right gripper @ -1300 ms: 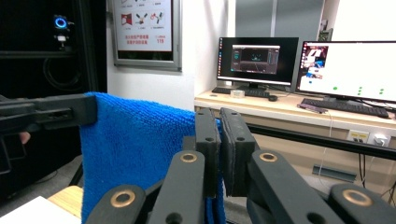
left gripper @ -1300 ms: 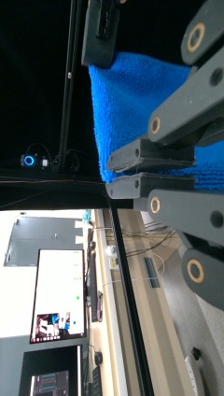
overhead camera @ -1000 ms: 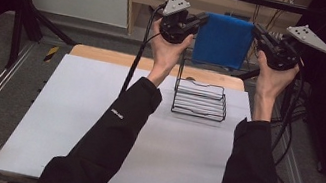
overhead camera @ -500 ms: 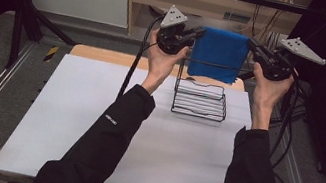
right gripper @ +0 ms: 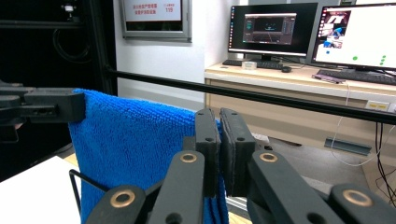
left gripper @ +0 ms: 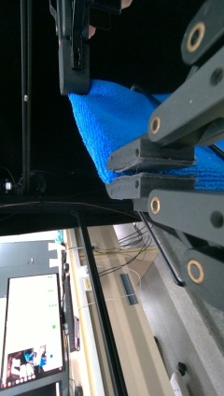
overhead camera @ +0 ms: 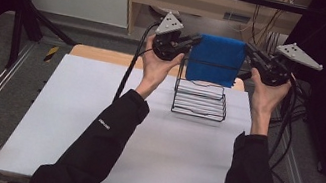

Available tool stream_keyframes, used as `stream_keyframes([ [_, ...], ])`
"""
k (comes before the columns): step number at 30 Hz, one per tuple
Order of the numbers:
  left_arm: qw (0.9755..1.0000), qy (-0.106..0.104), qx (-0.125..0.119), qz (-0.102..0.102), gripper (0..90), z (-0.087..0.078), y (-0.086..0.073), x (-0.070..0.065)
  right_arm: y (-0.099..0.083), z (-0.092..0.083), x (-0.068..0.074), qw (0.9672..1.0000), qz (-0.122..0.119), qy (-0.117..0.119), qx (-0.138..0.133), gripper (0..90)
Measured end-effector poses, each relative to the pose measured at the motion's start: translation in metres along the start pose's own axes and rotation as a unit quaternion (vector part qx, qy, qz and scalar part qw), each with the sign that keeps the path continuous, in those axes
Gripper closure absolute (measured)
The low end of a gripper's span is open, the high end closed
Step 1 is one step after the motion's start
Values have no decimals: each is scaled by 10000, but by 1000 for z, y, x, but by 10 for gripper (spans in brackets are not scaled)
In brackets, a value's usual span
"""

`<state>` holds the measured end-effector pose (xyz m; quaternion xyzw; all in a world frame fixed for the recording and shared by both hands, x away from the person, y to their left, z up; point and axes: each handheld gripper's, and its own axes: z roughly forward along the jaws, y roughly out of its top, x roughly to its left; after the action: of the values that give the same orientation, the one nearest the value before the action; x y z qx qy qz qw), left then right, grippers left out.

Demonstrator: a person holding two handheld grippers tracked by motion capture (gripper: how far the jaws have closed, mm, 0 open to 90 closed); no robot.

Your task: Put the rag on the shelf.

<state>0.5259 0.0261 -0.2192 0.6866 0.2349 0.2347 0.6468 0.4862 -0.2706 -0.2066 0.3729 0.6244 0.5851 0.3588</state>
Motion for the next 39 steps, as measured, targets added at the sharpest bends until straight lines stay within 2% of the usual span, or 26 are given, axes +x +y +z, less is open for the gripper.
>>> stream_keyframes([
  [7,9999,-116,125,0,859,-3,0,-5,2,-8,3,10000,-74,29,12,869],
  [19,9992,-220,330,13,858,-5,-6,-9,-5,-16,4,9996,-176,66,200,869],
  [24,9986,-278,452,56,855,-8,-8,-12,-7,-20,6,9995,-140,110,245,868],
  [29,9977,-231,625,126,853,-12,-8,-17,-10,-24,8,9992,-125,166,343,868],
  [39,9960,-233,861,30,844,-16,-18,-22,-19,-30,13,9976,-167,280,613,866],
])
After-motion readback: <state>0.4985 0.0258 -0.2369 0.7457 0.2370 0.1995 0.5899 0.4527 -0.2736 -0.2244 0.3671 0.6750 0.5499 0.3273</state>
